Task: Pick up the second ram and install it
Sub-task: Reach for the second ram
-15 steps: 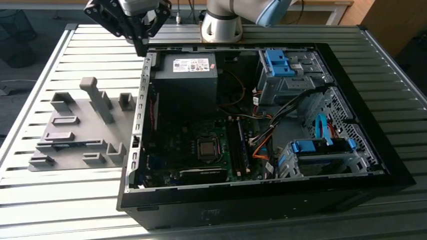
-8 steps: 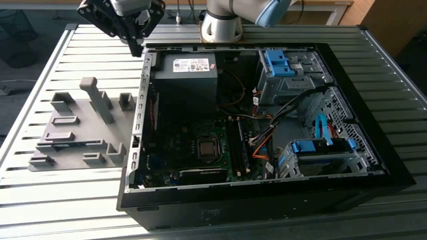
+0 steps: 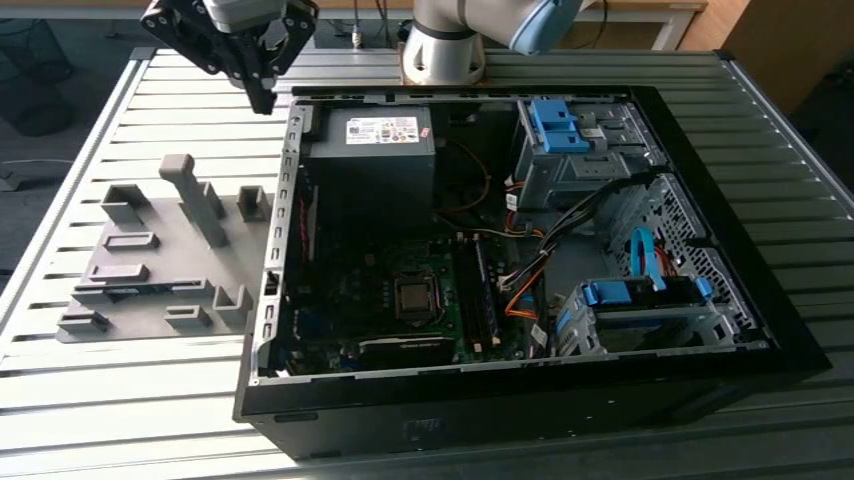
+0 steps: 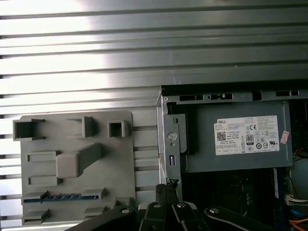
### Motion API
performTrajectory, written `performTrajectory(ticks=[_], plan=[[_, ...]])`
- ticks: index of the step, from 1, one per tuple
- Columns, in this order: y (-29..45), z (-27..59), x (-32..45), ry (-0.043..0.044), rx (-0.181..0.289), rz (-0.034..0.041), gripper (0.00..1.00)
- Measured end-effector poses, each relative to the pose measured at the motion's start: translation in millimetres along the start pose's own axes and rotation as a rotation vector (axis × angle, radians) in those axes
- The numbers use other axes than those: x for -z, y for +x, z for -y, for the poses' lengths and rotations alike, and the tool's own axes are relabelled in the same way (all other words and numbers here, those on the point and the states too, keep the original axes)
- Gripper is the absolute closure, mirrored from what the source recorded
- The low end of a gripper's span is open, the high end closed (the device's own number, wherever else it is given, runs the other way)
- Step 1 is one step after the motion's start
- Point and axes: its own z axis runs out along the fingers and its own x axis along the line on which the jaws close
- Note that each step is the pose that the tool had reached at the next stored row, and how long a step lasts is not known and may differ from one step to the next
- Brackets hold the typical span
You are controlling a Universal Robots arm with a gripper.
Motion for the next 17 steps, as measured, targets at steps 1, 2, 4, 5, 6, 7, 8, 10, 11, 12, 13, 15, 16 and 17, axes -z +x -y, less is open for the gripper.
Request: performTrajectory(ticks=[1, 2, 4, 5, 6, 7, 8, 10, 11, 12, 13, 15, 16, 17], plan=[[0.8, 0.1, 0.0, 0.0000, 0.000, 0.0000, 0.89], [1.6, 0.1, 0.1, 0.0001, 0.000, 0.0000, 0.89], [2.3, 0.2, 0.0, 0.0000, 0.000, 0.0000, 0.89], [2.4, 0.2, 0.1, 0.0001, 0.000, -0.0001, 0.89], [2.4, 0.2, 0.1, 0.0001, 0.000, -0.0001, 0.89], [2.6, 0.2, 0.1, 0.0000, 0.000, -0.0001, 0.89], [2.6, 0.2, 0.1, 0.0000, 0.000, -0.0001, 0.89], [2.7, 0.2, 0.1, 0.0000, 0.000, 0.0000, 0.89], [2.7, 0.2, 0.1, 0.0000, 0.000, -0.0001, 0.89], [2.7, 0.2, 0.1, 0.0001, 0.000, -0.0001, 0.89], [2.8, 0.2, 0.1, 0.0000, 0.000, 0.0000, 0.89], [3.5, 0.3, 0.1, 0.0001, 0.000, -0.0001, 0.89], [5.3, 0.4, 0.1, 0.0000, 0.000, -0.0001, 0.89], [7.3, 0.6, 0.1, 0.0001, 0.000, -0.0001, 0.89]])
